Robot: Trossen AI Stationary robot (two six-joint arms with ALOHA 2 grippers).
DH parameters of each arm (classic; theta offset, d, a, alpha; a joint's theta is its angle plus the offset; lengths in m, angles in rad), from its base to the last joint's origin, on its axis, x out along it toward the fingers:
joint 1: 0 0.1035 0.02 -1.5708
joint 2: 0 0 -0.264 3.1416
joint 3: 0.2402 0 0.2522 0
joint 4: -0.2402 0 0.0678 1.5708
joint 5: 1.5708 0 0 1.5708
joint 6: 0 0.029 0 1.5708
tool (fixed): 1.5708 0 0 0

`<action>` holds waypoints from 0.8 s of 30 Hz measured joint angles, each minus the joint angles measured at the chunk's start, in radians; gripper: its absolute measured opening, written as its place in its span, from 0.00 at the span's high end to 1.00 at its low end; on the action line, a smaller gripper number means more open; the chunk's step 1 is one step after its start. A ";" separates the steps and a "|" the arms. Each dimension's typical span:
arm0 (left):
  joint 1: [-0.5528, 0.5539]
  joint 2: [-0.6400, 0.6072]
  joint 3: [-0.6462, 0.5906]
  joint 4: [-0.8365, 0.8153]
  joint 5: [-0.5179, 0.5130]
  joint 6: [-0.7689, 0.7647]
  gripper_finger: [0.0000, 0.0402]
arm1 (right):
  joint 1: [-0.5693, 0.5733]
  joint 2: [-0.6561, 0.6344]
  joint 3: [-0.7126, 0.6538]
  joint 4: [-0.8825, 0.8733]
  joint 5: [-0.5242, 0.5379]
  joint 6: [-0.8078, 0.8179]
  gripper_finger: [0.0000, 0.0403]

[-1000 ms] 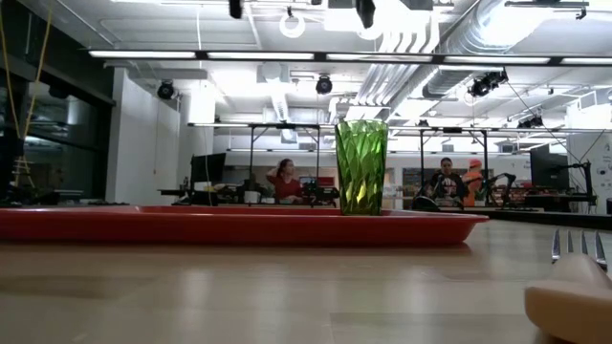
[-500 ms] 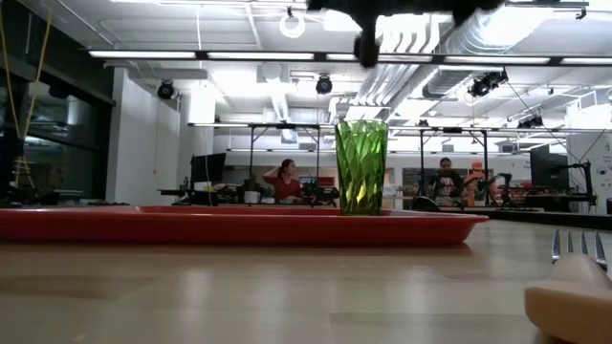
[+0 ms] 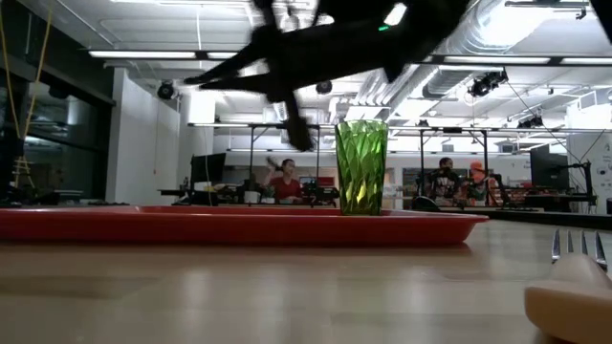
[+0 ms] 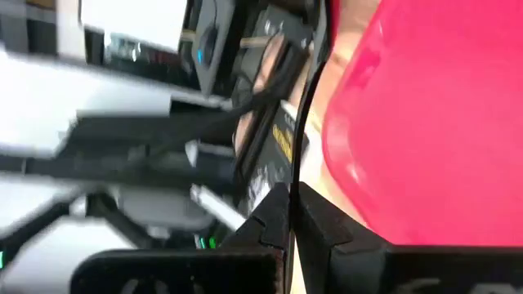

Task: Pick and place plate/cup/fork/spoon on tray
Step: Put the black spoon to the left side of the red tray

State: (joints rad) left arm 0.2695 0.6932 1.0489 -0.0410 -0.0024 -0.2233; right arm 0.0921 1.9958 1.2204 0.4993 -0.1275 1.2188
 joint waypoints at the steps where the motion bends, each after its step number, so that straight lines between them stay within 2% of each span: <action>1: 0.000 -0.004 0.000 0.000 0.016 0.000 0.58 | 0.000 0.036 0.041 0.005 0.019 0.018 1.00; 4: 0.000 -0.016 0.000 -0.008 0.025 0.000 0.58 | -0.006 0.139 0.162 0.005 0.045 0.062 1.00; 9: -0.002 -0.039 0.000 -0.053 0.025 -0.009 0.58 | -0.036 0.306 0.358 -0.047 0.000 0.142 1.00; 15: -0.002 -0.055 0.000 -0.053 0.026 -0.011 0.58 | -0.061 0.449 0.570 -0.161 -0.025 0.131 1.00; 20: -0.002 -0.055 0.000 -0.053 0.025 -0.044 0.58 | -0.083 0.487 0.638 -0.188 -0.093 0.112 1.00; 24: -0.002 -0.050 0.000 -0.059 0.025 -0.063 0.58 | -0.093 0.488 0.640 -0.189 -0.099 0.117 1.00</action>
State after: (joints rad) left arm 0.2680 0.6430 1.0489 -0.0999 0.0227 -0.2859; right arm -0.0006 2.4836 1.8606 0.3105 -0.2264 1.3363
